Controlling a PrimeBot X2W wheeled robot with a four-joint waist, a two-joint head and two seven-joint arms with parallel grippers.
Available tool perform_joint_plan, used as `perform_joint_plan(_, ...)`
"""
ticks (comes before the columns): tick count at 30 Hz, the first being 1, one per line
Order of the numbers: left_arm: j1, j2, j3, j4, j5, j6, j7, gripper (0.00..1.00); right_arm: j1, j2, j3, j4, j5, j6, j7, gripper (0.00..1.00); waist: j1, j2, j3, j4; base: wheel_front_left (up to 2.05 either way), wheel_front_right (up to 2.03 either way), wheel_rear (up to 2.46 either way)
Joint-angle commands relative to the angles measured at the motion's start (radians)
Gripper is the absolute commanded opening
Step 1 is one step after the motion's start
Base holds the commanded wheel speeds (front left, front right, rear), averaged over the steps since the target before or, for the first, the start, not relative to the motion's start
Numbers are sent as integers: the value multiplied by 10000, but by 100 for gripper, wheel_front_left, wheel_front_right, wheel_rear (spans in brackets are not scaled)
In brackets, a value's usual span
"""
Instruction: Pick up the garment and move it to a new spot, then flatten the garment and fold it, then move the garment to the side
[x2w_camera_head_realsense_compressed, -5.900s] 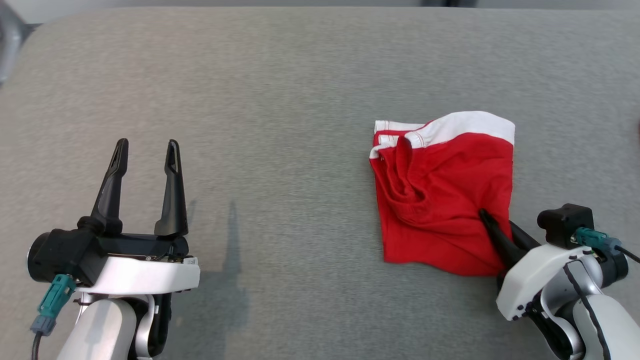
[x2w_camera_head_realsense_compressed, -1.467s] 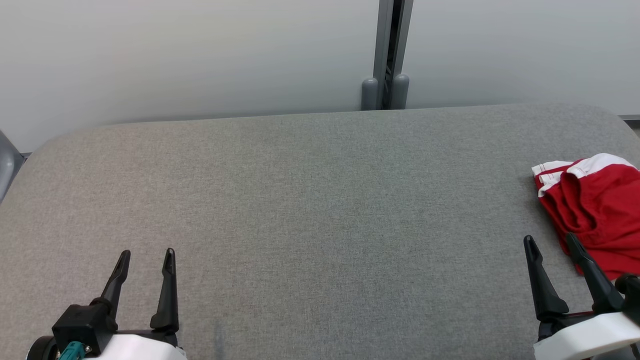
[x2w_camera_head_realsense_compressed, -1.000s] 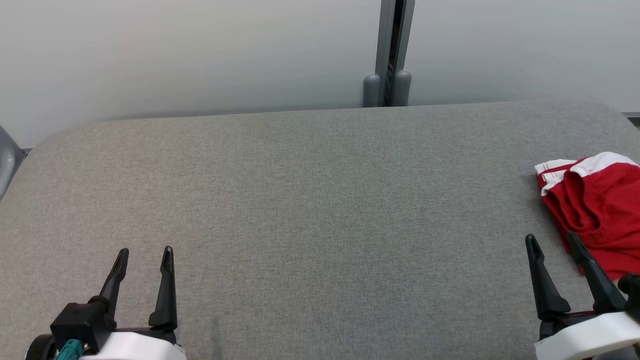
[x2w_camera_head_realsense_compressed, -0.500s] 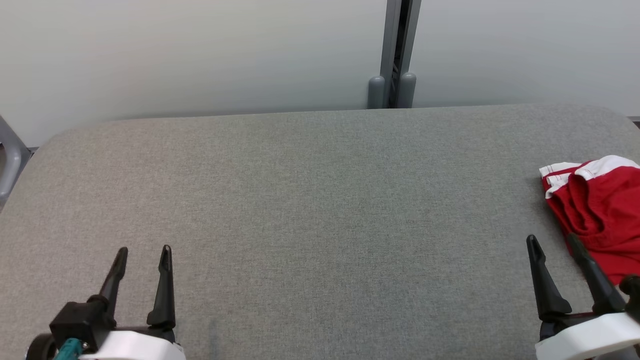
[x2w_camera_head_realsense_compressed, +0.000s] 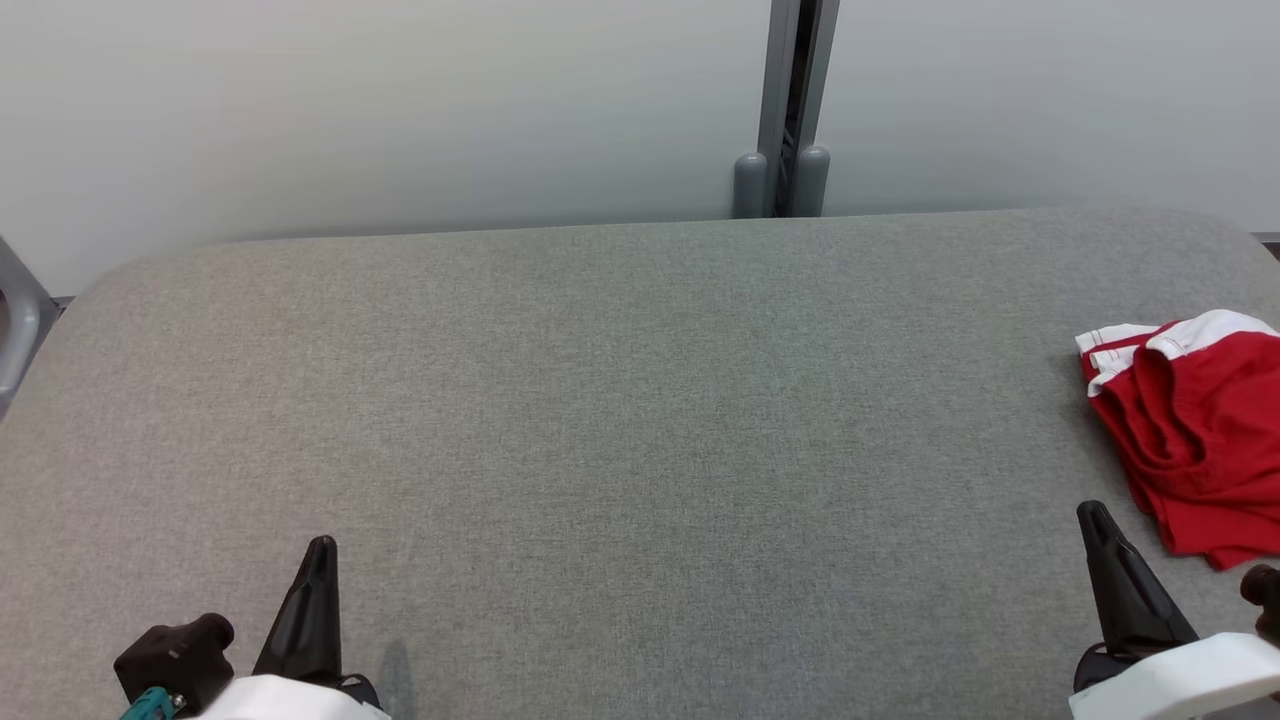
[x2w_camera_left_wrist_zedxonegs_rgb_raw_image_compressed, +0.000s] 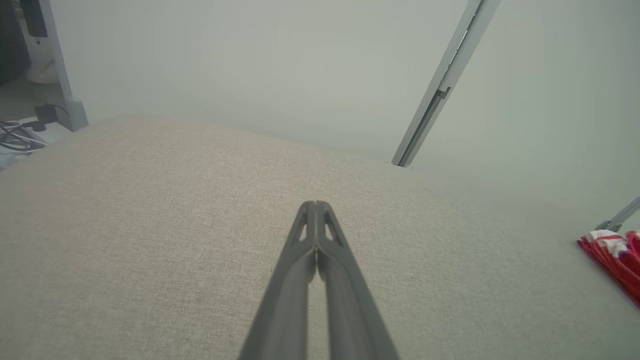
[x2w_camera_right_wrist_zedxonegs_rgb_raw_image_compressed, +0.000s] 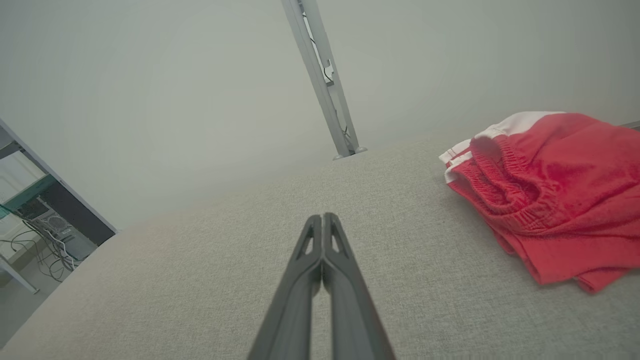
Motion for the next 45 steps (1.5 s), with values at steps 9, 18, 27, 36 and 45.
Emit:
perform_joint_plan(9, -561, -250, 349, 294, -1466, -552, 87, 0, -542, -215, -248, 416, 1803, -1, 225, 0, 0, -1, -14, -40, 0, 0, 0)
perform_joint_plan(18, -768, -520, 545, 543, -2589, -953, 162, 0, -796, -274, -440, 845, 3150, -1, 414, 0, 0, -1, -26, -77, 0, 0, 0)
perform_joint_plan(27, -953, -764, 721, 781, -3605, -1319, 228, 0, -1029, -314, -642, 1236, 4346, -2, 604, 0, 0, -1, -38, -113, 0, 0, 0)
perform_joint_plan(36, -1094, -958, 864, 983, -4428, -1623, 287, 0, -1223, -334, -814, 1561, 5308, -2, 766, 0, 0, -1, -49, -146, 0, 0, 0)
perform_joint_plan(45, -1254, -1175, 1012, 1196, -5290, -1926, 341, 0, -1428, -350, -1015, 1897, 6290, -2, 953, 0, 0, -1, -61, -183, 0, 0, 0)
